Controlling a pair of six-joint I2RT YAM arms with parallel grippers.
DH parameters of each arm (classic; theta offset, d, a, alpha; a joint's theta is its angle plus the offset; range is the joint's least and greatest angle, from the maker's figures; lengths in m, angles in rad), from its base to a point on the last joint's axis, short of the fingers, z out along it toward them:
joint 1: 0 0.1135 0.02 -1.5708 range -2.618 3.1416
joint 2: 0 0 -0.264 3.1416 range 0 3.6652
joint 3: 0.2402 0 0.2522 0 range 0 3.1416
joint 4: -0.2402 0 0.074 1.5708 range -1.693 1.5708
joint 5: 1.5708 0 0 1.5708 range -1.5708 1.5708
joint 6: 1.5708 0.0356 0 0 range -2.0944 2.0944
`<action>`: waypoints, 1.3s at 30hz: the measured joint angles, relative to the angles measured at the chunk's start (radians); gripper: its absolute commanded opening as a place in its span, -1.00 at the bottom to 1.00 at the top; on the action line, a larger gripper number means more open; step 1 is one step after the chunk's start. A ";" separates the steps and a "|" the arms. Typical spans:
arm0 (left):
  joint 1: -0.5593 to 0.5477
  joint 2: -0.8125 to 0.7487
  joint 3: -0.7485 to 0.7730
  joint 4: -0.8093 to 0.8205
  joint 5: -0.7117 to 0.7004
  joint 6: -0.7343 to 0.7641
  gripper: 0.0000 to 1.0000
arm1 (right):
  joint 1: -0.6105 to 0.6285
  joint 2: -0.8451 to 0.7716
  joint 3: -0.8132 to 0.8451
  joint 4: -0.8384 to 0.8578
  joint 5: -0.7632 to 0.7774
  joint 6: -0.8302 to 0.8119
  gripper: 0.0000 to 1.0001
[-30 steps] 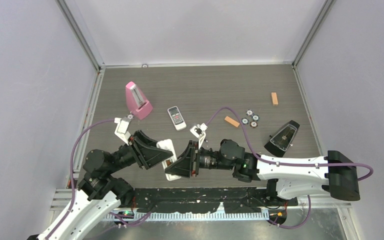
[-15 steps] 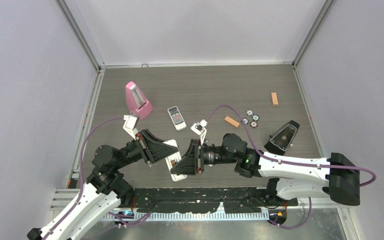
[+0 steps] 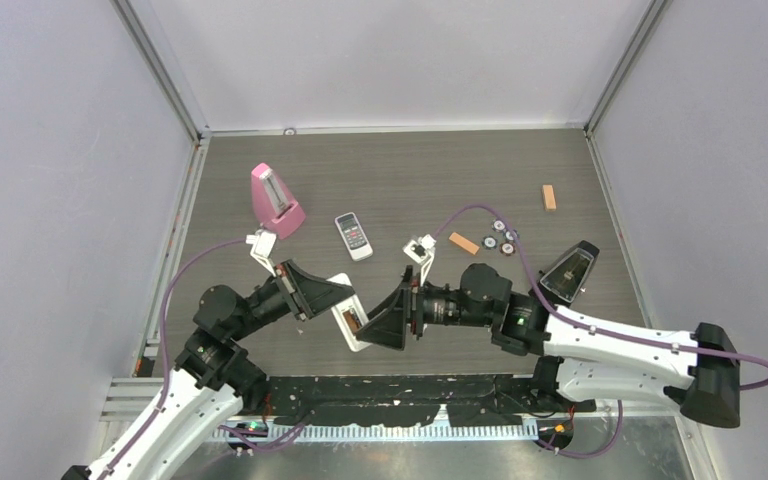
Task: Load the batteries into the remote control
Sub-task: Load the battery into the remote control, then pick up the battery from the center of the board.
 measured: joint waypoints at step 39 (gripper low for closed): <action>0.339 0.231 -0.159 0.251 0.240 -0.063 -1.00 | -0.365 0.795 0.350 -0.559 0.382 -0.600 -0.27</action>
